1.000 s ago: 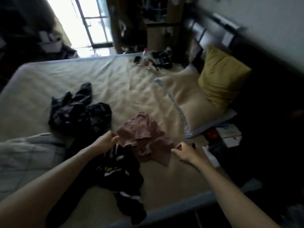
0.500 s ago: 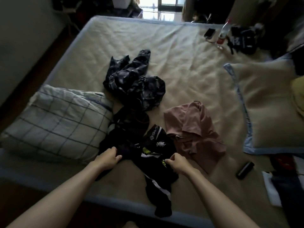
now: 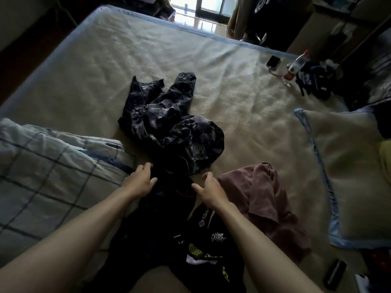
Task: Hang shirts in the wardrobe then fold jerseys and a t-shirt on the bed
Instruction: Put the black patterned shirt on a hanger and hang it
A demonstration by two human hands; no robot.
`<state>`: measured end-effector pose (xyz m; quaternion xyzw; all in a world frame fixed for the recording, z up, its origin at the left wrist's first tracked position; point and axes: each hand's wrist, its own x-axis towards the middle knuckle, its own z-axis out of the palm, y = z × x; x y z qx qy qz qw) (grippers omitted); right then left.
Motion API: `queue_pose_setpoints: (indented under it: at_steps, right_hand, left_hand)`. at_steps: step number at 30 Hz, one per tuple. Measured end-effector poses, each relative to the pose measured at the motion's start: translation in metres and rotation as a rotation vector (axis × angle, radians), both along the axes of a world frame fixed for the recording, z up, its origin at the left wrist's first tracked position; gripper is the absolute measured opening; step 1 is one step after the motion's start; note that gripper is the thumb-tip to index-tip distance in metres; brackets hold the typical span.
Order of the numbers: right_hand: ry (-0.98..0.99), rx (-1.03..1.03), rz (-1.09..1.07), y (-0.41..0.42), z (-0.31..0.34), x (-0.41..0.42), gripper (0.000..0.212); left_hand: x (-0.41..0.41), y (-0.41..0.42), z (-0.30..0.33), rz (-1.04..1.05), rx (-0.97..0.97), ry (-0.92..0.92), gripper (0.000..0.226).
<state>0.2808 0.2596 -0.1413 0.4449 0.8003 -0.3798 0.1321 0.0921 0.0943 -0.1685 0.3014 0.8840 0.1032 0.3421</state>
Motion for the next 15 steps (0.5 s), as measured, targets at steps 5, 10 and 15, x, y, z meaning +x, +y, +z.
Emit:
queue_pose_setpoints:
  at_steps: [5, 10, 15]
  right_hand:
    - [0.056, 0.448, 0.364, 0.014, -0.038, -0.072, 0.071]
    - [-0.218, 0.724, 0.676, 0.029, -0.073, -0.107, 0.047]
    - [-0.236, 0.446, 0.416, 0.064, -0.067, -0.075, 0.023]
  left_hand:
    - [-0.057, 0.042, -0.034, -0.234, 0.089, 0.605, 0.071]
    - [-0.117, 0.077, -0.047, -0.413, -0.006, 0.846, 0.034]
    - [-0.128, 0.074, -0.028, -0.228, 0.203, 0.447, 0.015]
